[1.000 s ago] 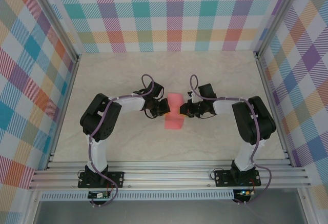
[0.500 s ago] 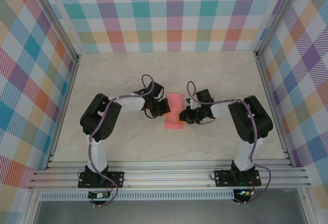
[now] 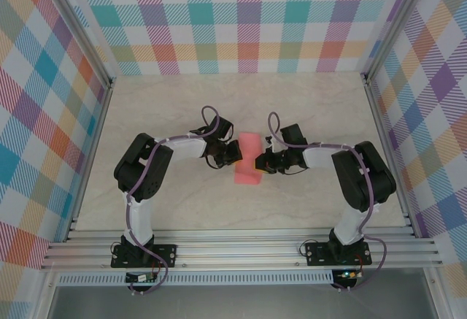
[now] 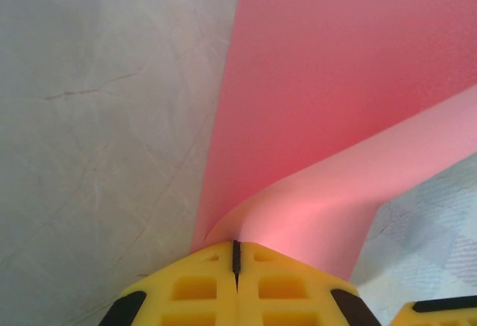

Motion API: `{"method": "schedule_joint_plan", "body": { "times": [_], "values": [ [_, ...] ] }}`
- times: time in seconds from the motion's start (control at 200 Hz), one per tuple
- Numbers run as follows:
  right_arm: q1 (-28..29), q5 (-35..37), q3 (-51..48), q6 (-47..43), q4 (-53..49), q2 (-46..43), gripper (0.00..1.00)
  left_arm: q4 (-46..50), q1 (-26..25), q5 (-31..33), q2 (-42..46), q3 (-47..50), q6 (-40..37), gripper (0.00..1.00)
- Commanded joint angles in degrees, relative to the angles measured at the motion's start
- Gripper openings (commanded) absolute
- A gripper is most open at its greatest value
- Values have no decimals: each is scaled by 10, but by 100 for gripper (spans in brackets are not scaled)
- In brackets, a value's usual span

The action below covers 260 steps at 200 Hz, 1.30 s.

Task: Fold a paper plane with a square sheet of paper (pick it up from the middle)
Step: Fold the square sheet of paper in half at the center of the table.

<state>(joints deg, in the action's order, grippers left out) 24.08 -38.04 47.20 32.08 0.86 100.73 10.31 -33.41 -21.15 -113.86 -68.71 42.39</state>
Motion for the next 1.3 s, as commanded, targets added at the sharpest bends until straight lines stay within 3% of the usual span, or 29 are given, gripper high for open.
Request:
{"method": "schedule_joint_plan", "body": {
  "times": [0.0, 0.395, 0.655, 1.295],
  "values": [
    [3, -21, -13, -8, 0, 1, 8, 44, -10, 14, -41, 25, -10, 0],
    [6, 17, -41, -23, -8, 43, 8, 45, -10, 13, -43, 24, -11, 0],
    [30, 28, -12, -31, -53, -10, 8, 45, -10, 13, -43, 26, -11, 0],
    [38, 61, -56, -13, -39, 1, 6, 47, -10, 13, -41, 28, -15, 0]
  ]
}}
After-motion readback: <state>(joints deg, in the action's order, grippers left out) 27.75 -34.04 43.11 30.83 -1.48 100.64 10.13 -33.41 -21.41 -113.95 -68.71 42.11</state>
